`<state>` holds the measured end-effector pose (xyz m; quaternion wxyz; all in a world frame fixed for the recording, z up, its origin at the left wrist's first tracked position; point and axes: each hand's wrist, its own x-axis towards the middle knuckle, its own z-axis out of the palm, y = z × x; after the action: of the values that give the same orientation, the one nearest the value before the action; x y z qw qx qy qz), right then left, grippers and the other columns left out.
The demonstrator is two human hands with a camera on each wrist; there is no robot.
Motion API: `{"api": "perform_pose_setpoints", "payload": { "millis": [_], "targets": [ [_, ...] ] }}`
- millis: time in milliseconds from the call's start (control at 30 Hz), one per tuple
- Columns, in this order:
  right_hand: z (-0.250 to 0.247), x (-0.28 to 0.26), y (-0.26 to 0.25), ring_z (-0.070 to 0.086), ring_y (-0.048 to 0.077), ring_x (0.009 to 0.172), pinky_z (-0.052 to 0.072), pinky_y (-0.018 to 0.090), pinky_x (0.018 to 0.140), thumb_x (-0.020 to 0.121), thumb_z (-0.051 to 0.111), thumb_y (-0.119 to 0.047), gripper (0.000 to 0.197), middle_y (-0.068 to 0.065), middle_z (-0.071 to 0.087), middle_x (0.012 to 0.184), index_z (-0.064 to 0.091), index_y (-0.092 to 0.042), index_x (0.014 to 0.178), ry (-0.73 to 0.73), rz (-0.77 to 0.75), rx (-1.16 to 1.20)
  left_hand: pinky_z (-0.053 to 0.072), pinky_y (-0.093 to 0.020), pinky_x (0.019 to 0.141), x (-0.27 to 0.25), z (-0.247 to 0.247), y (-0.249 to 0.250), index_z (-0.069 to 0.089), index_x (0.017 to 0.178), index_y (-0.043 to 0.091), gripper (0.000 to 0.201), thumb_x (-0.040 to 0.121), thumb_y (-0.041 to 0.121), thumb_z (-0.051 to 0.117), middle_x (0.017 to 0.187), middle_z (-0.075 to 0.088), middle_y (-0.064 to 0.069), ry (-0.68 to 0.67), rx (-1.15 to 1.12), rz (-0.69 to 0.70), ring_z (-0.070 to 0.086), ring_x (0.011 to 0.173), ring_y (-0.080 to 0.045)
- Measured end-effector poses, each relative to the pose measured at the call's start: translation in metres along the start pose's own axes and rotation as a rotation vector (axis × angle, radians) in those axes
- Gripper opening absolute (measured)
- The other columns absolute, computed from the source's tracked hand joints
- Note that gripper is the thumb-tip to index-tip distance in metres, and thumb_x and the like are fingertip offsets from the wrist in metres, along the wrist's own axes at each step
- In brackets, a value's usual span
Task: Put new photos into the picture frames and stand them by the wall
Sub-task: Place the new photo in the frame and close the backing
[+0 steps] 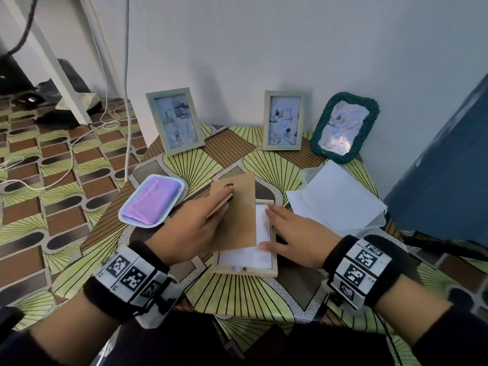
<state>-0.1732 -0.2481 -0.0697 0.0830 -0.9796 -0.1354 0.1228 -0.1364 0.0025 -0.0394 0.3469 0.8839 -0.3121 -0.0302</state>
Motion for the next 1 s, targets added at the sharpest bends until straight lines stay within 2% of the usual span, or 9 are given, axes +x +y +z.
{"api": "perform_pose_setpoints", "payload": {
  "millis": [67,167,300,400,500,667,733,833,1000],
  "targets": [
    [-0.001,-0.003,0.004,0.021,0.012,0.147,0.034,0.040,0.113,0.093,0.044,-0.061,0.081,-0.006,0.004,0.164,0.013,-0.019,0.155,0.000,-0.004,0.013,0.041,-0.034,0.104,0.009,0.006,-0.003,0.038,0.149,0.024,0.045,0.105,0.024,0.040,0.142,0.054,0.001,-0.087,0.106,0.034,0.053,0.124,-0.016],
    [-0.001,-0.007,0.007,0.020,0.010,0.147,0.029,0.033,0.116,0.096,0.046,-0.053,0.074,-0.008,0.005,0.164,0.013,-0.024,0.156,-0.012,-0.022,0.058,0.039,-0.023,0.096,0.019,0.014,-0.004,0.035,0.149,0.027,0.045,0.104,0.026,0.040,0.142,0.053,0.001,-0.227,0.199,0.037,0.053,0.119,-0.014],
    [0.000,-0.008,0.010,0.012,0.010,0.149,0.018,0.029,0.120,0.100,0.045,-0.043,0.071,-0.003,0.003,0.164,0.010,-0.019,0.157,-0.044,-0.029,0.063,0.042,-0.039,0.103,0.024,0.024,0.001,0.036,0.146,0.024,0.043,0.103,0.026,0.037,0.145,0.050,-0.002,-0.386,0.296,-0.009,0.052,0.125,-0.024],
    [-0.001,-0.007,0.011,0.019,0.014,0.148,0.021,0.031,0.119,0.100,0.046,-0.041,0.068,-0.001,0.005,0.164,0.016,-0.019,0.156,-0.067,-0.028,0.064,0.044,-0.040,0.098,0.026,0.031,0.007,0.045,0.136,0.014,0.036,0.101,0.019,0.039,0.139,0.053,-0.002,-0.424,0.362,0.024,0.055,0.120,-0.025],
    [-0.004,-0.007,0.012,0.025,0.017,0.146,0.025,0.034,0.118,0.099,0.048,-0.041,0.066,-0.001,0.007,0.164,0.021,-0.019,0.155,-0.079,-0.025,0.080,0.048,-0.041,0.089,0.028,0.034,0.013,0.046,0.129,0.016,0.031,0.100,0.022,0.036,0.133,0.055,-0.001,-0.416,0.432,0.018,0.059,0.109,-0.025],
    [-0.004,-0.007,0.013,0.027,0.016,0.146,0.025,0.033,0.118,0.099,0.049,-0.042,0.066,-0.004,0.006,0.163,0.024,-0.017,0.154,-0.084,-0.013,0.105,0.048,-0.039,0.085,0.038,0.042,0.026,0.043,0.130,0.014,0.032,0.102,0.028,0.036,0.133,0.056,-0.006,-0.436,0.611,0.011,0.060,0.108,-0.028],
    [-0.003,-0.007,0.013,0.027,0.015,0.145,0.025,0.031,0.118,0.098,0.050,-0.043,0.067,-0.005,0.007,0.163,0.023,-0.017,0.154,-0.081,-0.012,0.113,0.046,-0.039,0.094,0.039,0.049,0.030,0.030,0.144,0.007,0.048,0.102,0.028,0.038,0.149,0.042,-0.014,-0.507,0.699,-0.010,0.053,0.124,-0.029],
    [-0.003,-0.008,0.014,0.028,0.015,0.145,0.025,0.032,0.118,0.098,0.050,-0.044,0.067,-0.005,0.008,0.163,0.025,-0.017,0.154,-0.071,-0.015,0.106,0.036,-0.042,0.112,0.036,0.051,0.029,0.006,0.155,0.004,0.071,0.100,0.035,0.041,0.163,0.012,-0.016,-0.586,0.743,0.005,0.028,0.146,-0.026],
    [-0.002,-0.008,0.015,0.026,0.015,0.146,0.024,0.033,0.118,0.098,0.050,-0.045,0.067,-0.006,0.008,0.163,0.024,-0.018,0.154,-0.068,-0.017,0.092,0.007,-0.033,0.123,0.027,0.032,0.010,-0.016,0.154,0.028,0.093,0.089,0.074,0.031,0.163,-0.016,0.001,-0.727,0.435,-0.021,-0.006,0.150,-0.012]
  ]
}}
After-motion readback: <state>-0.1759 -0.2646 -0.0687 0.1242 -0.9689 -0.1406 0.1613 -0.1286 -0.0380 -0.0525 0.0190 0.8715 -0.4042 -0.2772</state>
